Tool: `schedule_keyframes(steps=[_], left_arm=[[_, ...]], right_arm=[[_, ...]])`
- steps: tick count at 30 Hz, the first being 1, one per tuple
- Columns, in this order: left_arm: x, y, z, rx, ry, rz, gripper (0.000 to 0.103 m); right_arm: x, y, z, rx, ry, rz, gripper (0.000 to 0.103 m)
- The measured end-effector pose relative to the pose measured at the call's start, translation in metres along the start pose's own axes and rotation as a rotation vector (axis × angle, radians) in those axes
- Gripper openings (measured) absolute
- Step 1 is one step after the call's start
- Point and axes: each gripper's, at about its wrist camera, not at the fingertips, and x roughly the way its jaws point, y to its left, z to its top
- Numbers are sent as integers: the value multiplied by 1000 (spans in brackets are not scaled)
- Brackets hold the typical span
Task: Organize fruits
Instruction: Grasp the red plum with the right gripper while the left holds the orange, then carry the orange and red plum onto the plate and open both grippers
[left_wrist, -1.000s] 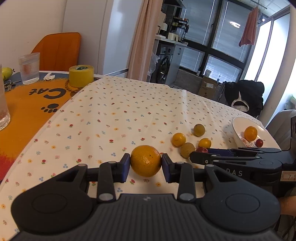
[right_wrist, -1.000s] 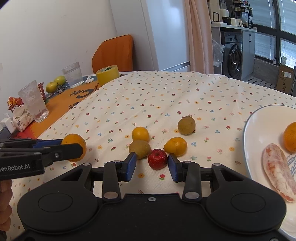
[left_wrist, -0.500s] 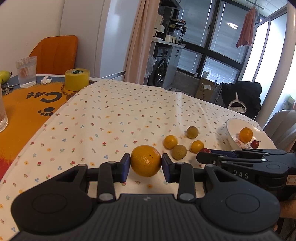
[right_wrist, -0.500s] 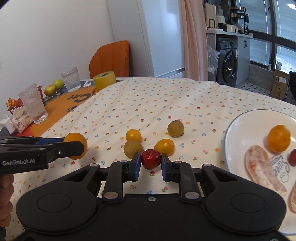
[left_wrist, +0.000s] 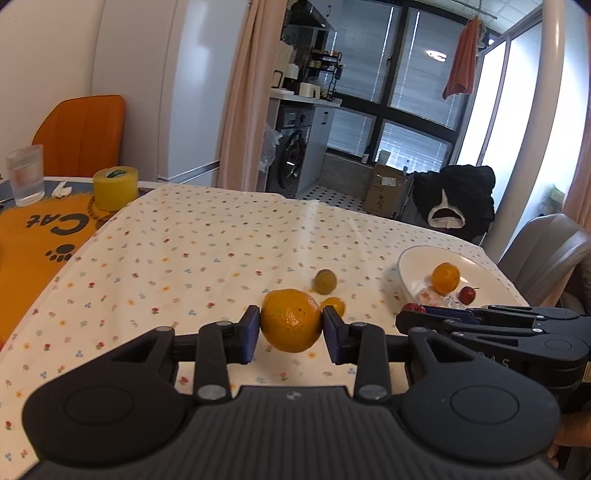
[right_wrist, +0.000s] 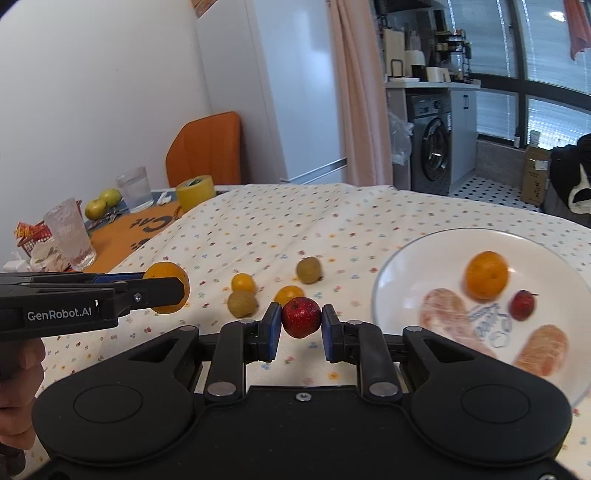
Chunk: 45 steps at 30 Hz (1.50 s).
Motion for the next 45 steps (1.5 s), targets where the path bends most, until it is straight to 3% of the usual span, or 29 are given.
schedule_keyframes(steps=[13,31,45], left_arm=[[5,-41,5,46,-7,-58,35],[27,-88,4,107,22,-117,35],[44,-112,4,152,47,-131,35]], right_arm=[[-38,-41,-9,63,-47,-80,21],[-58,-95,-30,139,-56,-192,22],[-69,-113,-39,188,-80,-167,33]])
